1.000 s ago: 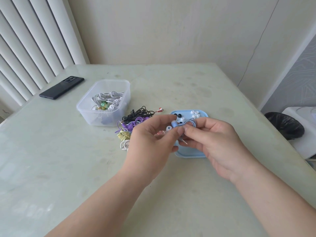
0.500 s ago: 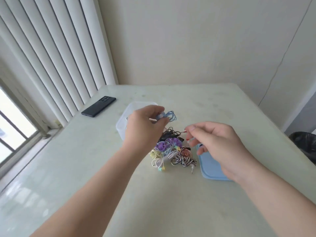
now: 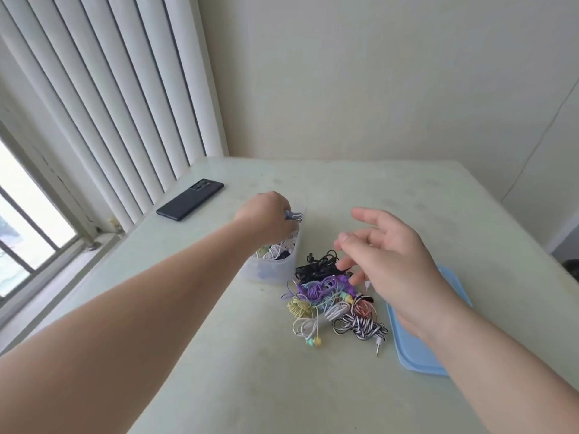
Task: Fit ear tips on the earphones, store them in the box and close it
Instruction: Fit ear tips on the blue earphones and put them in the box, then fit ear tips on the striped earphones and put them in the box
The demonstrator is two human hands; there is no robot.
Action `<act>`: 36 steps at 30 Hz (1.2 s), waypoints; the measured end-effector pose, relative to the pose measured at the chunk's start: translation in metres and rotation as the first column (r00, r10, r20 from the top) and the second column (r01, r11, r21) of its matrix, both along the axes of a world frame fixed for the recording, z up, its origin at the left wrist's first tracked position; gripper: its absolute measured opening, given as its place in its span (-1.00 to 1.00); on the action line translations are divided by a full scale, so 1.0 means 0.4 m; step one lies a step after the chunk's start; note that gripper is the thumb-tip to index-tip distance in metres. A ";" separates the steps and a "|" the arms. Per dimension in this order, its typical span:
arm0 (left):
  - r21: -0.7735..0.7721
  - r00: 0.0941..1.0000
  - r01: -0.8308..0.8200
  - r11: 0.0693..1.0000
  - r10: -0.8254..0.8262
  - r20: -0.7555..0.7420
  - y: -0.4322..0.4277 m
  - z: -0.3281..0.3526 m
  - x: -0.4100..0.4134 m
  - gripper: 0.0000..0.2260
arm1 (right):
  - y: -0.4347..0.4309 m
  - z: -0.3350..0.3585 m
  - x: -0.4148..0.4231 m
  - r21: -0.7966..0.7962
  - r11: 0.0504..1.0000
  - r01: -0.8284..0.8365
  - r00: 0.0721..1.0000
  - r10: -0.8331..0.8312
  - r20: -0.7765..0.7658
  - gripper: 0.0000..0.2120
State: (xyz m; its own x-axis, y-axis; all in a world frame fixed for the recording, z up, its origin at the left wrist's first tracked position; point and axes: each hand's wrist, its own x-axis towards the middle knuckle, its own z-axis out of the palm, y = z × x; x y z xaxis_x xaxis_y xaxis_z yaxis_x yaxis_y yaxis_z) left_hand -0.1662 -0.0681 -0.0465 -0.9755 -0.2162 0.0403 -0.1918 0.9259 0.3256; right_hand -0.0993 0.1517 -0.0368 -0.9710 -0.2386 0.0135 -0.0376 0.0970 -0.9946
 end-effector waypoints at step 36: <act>-0.269 0.689 0.638 0.722 -0.691 -0.218 0.236 -0.084 0.356 -0.83 | 0.151 -0.115 0.135 0.109 0.986 0.122 0.982 -0.105 -0.155 -0.82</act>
